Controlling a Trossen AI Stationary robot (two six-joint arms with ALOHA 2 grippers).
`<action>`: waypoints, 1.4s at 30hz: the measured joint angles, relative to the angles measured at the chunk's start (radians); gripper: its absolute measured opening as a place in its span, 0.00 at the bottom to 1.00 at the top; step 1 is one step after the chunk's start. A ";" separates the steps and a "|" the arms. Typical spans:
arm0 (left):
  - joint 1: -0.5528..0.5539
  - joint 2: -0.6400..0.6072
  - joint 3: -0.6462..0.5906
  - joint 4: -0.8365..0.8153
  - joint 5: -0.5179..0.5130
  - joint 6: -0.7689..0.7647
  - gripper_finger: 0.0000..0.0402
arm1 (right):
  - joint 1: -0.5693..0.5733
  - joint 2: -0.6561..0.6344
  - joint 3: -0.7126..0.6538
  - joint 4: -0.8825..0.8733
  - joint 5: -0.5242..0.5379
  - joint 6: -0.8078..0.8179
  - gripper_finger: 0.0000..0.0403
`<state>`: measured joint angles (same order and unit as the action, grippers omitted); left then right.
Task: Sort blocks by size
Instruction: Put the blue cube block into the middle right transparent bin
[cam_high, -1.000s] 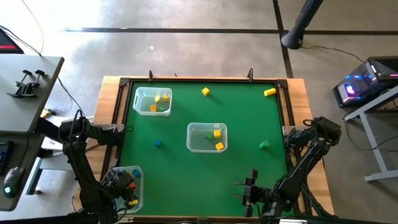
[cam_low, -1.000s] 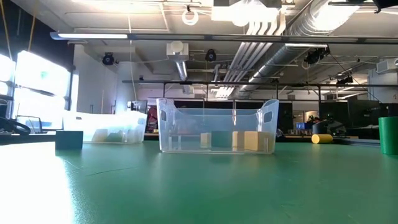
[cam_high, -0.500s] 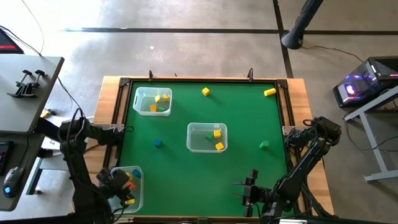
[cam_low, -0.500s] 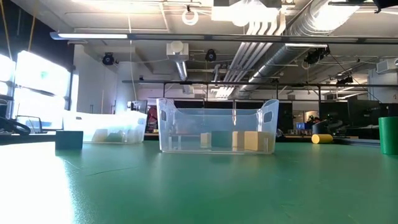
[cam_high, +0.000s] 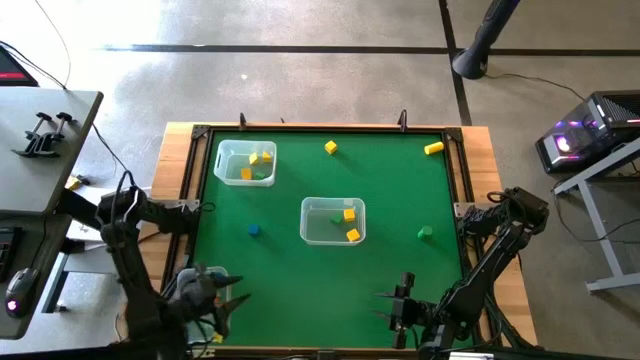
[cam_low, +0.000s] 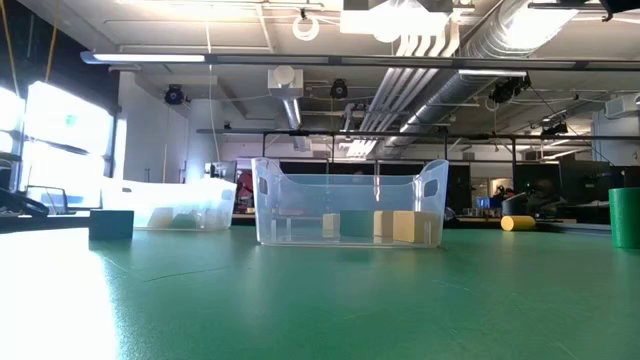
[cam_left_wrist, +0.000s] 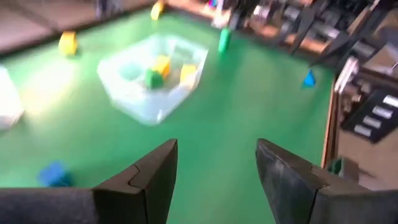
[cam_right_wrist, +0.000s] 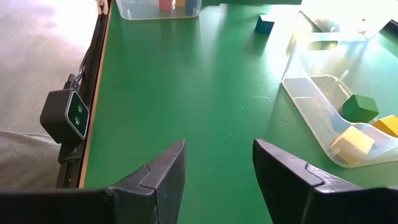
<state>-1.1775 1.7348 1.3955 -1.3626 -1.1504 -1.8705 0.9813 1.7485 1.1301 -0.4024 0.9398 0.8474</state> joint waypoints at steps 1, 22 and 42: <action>0.020 0.000 -0.018 0.054 -0.028 0.046 0.50 | 0.000 0.000 0.000 -0.001 0.000 0.000 0.45; 0.587 0.001 -0.505 1.727 0.608 1.463 0.50 | -0.089 0.000 0.000 -0.040 -0.042 -0.164 0.45; 0.786 -0.477 -0.503 0.742 0.616 1.521 0.50 | -0.350 0.000 0.000 -0.346 0.009 -0.303 0.45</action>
<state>-0.3916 1.2574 0.8925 -0.6208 -0.5348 -0.3497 0.6315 1.7483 1.1301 -0.7485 0.9489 0.5447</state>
